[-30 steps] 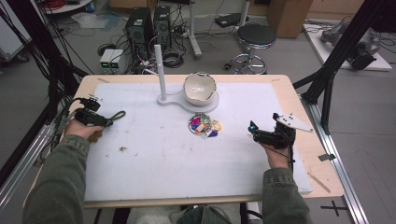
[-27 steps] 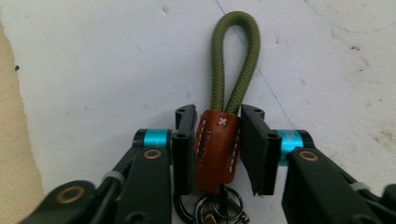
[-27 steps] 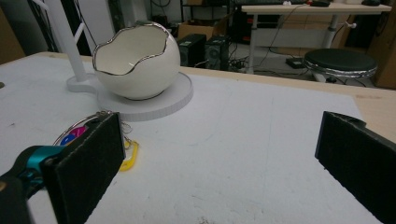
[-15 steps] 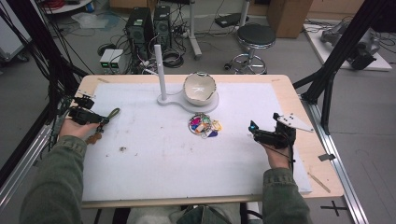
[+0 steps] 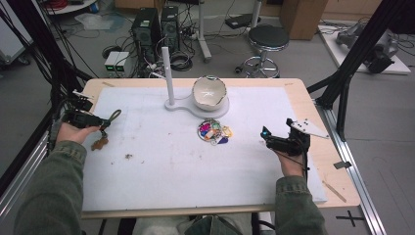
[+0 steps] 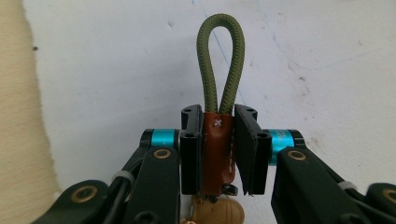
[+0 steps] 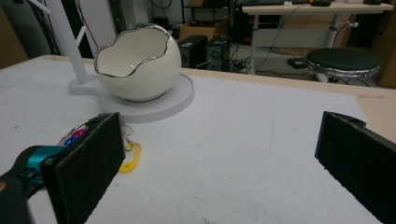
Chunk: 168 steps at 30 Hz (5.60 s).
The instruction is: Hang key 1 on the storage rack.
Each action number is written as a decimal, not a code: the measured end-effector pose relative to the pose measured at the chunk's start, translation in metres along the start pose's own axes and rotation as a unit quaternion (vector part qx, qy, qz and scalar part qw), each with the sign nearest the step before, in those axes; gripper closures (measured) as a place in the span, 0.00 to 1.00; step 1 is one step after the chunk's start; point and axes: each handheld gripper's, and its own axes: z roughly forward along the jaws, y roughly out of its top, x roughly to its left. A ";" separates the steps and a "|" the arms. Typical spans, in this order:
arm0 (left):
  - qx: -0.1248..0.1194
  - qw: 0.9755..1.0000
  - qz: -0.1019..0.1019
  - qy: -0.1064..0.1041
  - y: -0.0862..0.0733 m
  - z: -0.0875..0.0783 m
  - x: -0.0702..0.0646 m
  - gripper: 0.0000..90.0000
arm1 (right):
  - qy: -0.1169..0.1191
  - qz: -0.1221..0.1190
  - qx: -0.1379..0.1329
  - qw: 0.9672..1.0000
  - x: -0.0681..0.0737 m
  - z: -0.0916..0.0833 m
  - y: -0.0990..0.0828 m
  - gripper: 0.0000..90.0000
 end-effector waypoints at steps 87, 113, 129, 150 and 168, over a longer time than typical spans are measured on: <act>-0.058 0.997 0.044 -0.018 0.137 -0.020 -0.121 0.81 | 0.034 0.010 -0.002 0.999 0.002 0.001 0.001 0.01; -0.040 0.998 0.043 -0.028 0.133 0.007 -0.124 0.81 | 0.027 0.011 -0.002 1.000 0.000 0.001 0.000 0.01; -0.021 0.997 0.061 -0.037 0.131 0.032 -0.139 0.80 | 0.027 0.009 -0.001 1.000 -0.001 0.002 0.000 0.01; -0.078 0.997 0.020 -0.013 0.111 0.030 -0.123 0.39 | 0.025 0.008 0.001 1.000 -0.002 0.003 0.000 0.01; -0.088 0.995 0.037 0.036 0.095 0.019 -0.125 0.02 | 0.027 0.010 0.001 1.000 -0.002 0.002 0.000 0.01</act>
